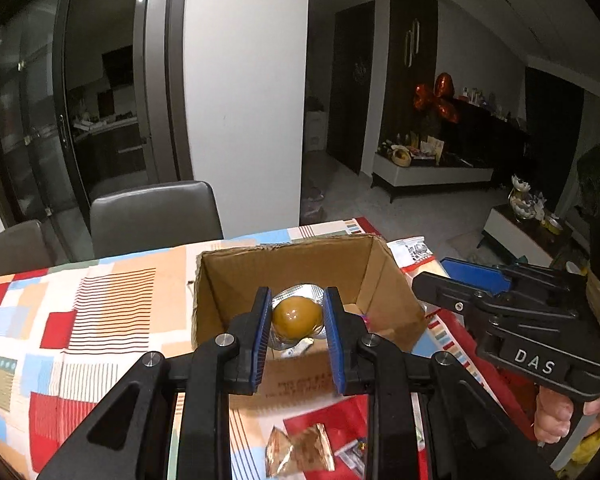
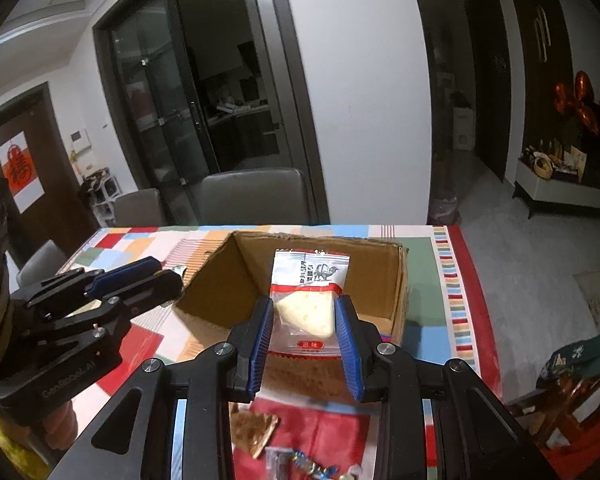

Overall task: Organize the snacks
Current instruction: 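Carry both snacks into the cardboard box and open both tools to drop them, then move both open tools back toward the remaining snacks on the table, then grasp the clear cheese packet with the left tool while the right tool grasps the red packet, then carry both packets over the cardboard box and open both tools to release them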

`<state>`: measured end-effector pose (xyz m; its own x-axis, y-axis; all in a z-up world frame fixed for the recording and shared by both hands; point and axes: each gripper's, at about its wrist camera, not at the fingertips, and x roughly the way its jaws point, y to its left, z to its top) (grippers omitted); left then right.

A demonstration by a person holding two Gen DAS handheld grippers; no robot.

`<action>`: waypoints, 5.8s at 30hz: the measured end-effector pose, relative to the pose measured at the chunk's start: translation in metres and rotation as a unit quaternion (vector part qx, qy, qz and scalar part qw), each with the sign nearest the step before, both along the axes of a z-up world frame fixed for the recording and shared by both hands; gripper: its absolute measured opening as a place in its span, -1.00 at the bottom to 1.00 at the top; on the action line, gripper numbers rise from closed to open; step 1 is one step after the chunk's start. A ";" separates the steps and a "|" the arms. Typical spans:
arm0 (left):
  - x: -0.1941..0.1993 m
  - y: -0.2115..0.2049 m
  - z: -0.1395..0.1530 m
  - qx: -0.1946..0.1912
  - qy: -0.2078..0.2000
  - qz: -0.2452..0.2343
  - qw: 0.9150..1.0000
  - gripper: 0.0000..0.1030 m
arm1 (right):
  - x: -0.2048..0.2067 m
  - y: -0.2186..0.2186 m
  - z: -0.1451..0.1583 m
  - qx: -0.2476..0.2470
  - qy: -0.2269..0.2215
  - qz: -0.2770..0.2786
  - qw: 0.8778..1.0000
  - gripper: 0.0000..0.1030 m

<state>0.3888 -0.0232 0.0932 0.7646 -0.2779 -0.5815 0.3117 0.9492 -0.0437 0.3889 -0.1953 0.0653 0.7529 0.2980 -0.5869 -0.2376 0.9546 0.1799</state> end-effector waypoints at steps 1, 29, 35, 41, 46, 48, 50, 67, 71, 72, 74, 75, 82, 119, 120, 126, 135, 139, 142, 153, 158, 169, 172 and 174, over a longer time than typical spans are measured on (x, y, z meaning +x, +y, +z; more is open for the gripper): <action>0.005 -0.001 -0.001 0.000 0.004 -0.001 1.000 -0.49 | 0.007 0.000 -0.001 0.000 0.005 0.001 1.000 -0.36; -0.082 0.014 -0.006 0.021 -0.003 0.075 0.997 0.21 | -0.059 0.003 -0.024 0.006 0.029 0.002 1.000 -0.05; -0.111 0.021 -0.029 0.014 0.031 0.087 0.996 0.21 | -0.083 0.003 -0.042 0.016 0.040 0.001 0.999 -0.05; -0.135 0.024 -0.054 0.020 0.050 0.104 0.993 0.21 | -0.105 -0.001 -0.067 0.017 0.052 -0.008 0.998 -0.05; -0.153 0.022 -0.082 0.018 0.076 0.117 0.990 0.21 | -0.118 -0.003 -0.089 0.012 0.063 -0.017 0.998 -0.05; -0.158 0.022 -0.092 0.020 0.086 0.127 0.988 0.21 | -0.123 -0.004 -0.099 0.008 0.070 -0.022 0.997 -0.05; -0.161 0.022 -0.102 0.021 0.097 0.133 0.986 0.21 | -0.125 -0.006 -0.107 0.007 0.078 -0.026 0.997 -0.05; -0.168 0.015 -0.174 0.015 0.178 0.151 0.972 0.21 | -0.134 -0.012 -0.156 0.024 0.127 -0.046 0.991 -0.05; -0.166 0.015 -0.184 0.012 0.184 0.156 0.970 0.20 | -0.132 -0.013 -0.163 0.029 0.135 -0.054 0.989 -0.05; -0.165 0.016 -0.185 0.010 0.184 0.157 0.970 0.21 | -0.131 -0.014 -0.164 0.030 0.136 -0.055 0.989 -0.05; -0.162 0.016 -0.189 0.014 0.185 0.162 0.969 0.20 | -0.130 -0.013 -0.167 0.031 0.139 -0.056 0.988 -0.05; -0.161 0.015 -0.190 0.017 0.185 0.164 0.969 0.21 | -0.129 -0.012 -0.169 0.031 0.141 -0.056 0.988 -0.06; -0.151 0.012 -0.203 0.032 0.184 0.181 0.966 0.20 | -0.123 -0.008 -0.177 0.032 0.149 -0.057 0.987 -0.06; -0.161 0.011 -0.179 -0.015 0.131 0.118 0.984 -0.60 | -0.113 0.005 -0.187 0.008 0.164 -0.044 0.985 -0.54; -0.162 0.010 -0.176 -0.015 0.127 0.116 0.985 -0.60 | -0.117 0.004 -0.183 0.010 0.159 -0.044 0.986 -0.54; -0.170 0.004 -0.155 -0.016 0.101 0.100 0.990 -0.60 | -0.127 0.000 -0.165 0.023 0.135 -0.042 0.990 -0.54; -0.177 -0.003 -0.122 -0.029 0.065 0.079 0.994 -0.60 | -0.136 -0.002 -0.134 0.027 0.087 -0.033 0.995 -0.63; -0.177 -0.005 -0.113 -0.027 0.055 0.073 0.995 -0.60 | -0.135 -0.006 -0.129 0.041 0.086 -0.034 0.995 -0.63; -0.174 -0.006 -0.107 -0.026 0.047 0.070 0.996 -0.60 | -0.134 -0.006 -0.119 0.043 0.072 -0.031 0.996 -0.63; -0.148 -0.008 -0.070 -0.023 0.001 0.060 0.998 -0.60 | -0.117 -0.009 -0.070 0.052 0.011 -0.023 0.998 -0.63; -0.130 -0.010 -0.048 -0.021 -0.024 0.051 0.998 -0.60 | -0.102 -0.009 -0.050 0.053 -0.013 -0.022 0.998 -0.63; -0.075 -0.010 -0.015 -0.004 -0.060 0.045 0.997 -0.60 | -0.050 -0.006 -0.007 0.035 -0.055 -0.022 0.998 -0.63; -0.059 -0.011 -0.010 0.001 -0.061 0.045 0.997 -0.60 | -0.036 -0.003 -0.002 0.021 -0.060 -0.020 0.998 -0.63; -0.048 -0.012 -0.008 0.000 -0.057 0.043 0.997 -0.60 | -0.024 -0.002 0.000 0.018 -0.059 -0.018 0.998 -0.63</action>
